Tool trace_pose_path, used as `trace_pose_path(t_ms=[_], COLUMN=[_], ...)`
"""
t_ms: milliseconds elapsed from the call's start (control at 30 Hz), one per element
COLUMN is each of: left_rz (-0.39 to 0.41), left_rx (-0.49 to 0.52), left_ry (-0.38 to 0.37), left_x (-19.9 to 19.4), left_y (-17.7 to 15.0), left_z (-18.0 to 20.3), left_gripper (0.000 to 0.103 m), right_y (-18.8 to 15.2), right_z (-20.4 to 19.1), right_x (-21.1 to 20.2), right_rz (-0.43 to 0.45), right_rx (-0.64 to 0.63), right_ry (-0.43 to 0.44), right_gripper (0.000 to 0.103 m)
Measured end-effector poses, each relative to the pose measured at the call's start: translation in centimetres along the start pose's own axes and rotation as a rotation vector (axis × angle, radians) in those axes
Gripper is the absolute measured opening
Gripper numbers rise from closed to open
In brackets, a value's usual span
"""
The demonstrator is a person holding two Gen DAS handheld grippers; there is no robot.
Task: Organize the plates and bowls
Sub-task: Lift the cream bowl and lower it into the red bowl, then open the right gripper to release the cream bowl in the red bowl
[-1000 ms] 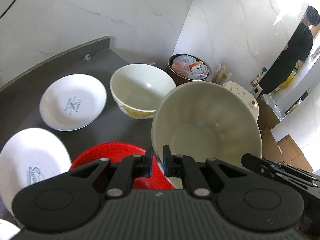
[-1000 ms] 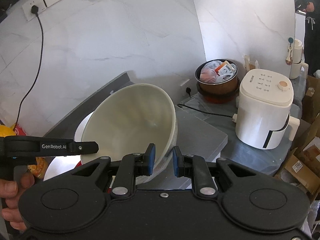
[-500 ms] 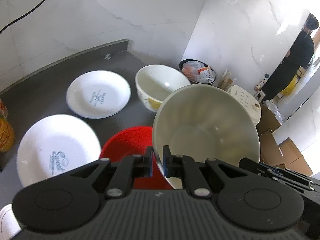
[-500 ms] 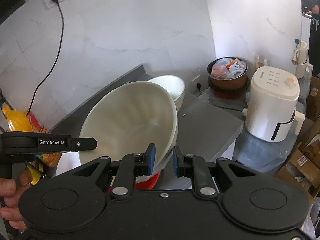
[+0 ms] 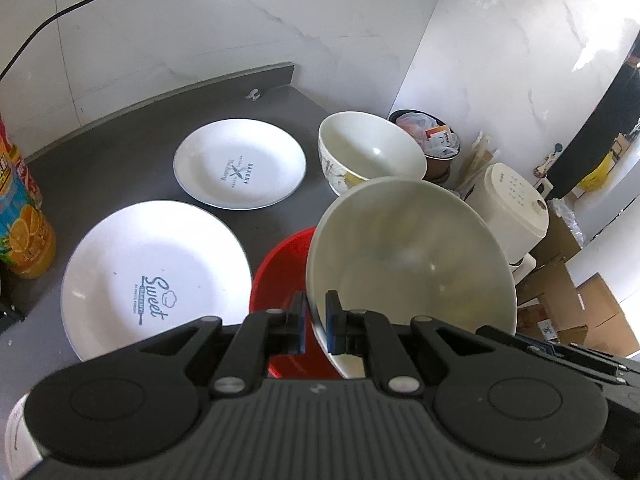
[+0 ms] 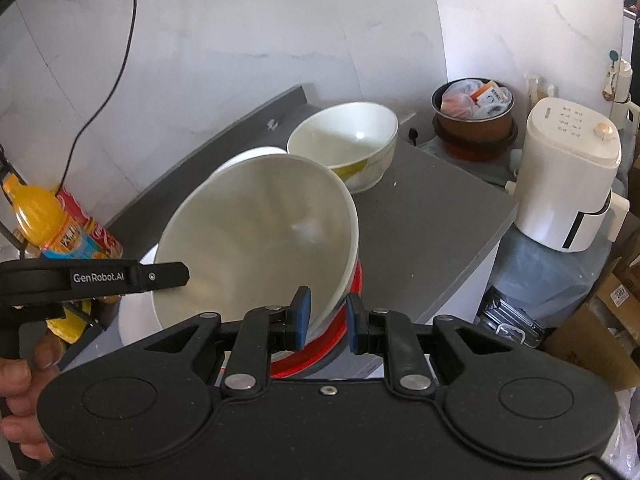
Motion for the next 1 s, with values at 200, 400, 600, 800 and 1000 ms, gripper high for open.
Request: trace_pose_path(t_ms=[200, 400, 600, 800, 1000], left_rz=[-0.026, -0.043, -0.068, -0.099, -0.095], left_rx=[-0.027, -0.045, -0.059, -0.080, -0.066], left_ry=[0.016, 0.032, 0.052, 0.060, 0.084], left_x=[1.1, 2.0, 2.9, 3.8, 4.2], left_y=[-0.4, -0.7, -1.4, -2.0, -1.8], left_z=[-0.9, -1.4, -2.1, -2.5, -2.6], left_gripper=[0.008, 0.008, 0.008, 0.008, 0.008], right_y=[-0.4, -0.7, -1.2, -1.4, -0.5], right_z=[-0.1, -0.3, -0.7, -1.0, -1.3], right_x=[1.7, 3.0, 4.3, 4.8, 4.7], right_rz=[-0.048, -0.088, -0.137, -0.149, -0.137], right_rx=[-0.007, -0.027, -0.067, -0.125, -0.139], right_ry=[0.000, -0.009, -0.016, -0.035, 0.001], right_gripper=[0.019, 0.019, 0.023, 0.029, 0.032])
Point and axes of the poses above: each gripper's, at about its wrist camera, not at the fingertips, and x roughly the way its jaws point, z to its right, y to its top, the point moved 10 cm from there along x, roughly the way its jaws point, and after that the axes turned 1 degree about z, right-handed, at the moved point
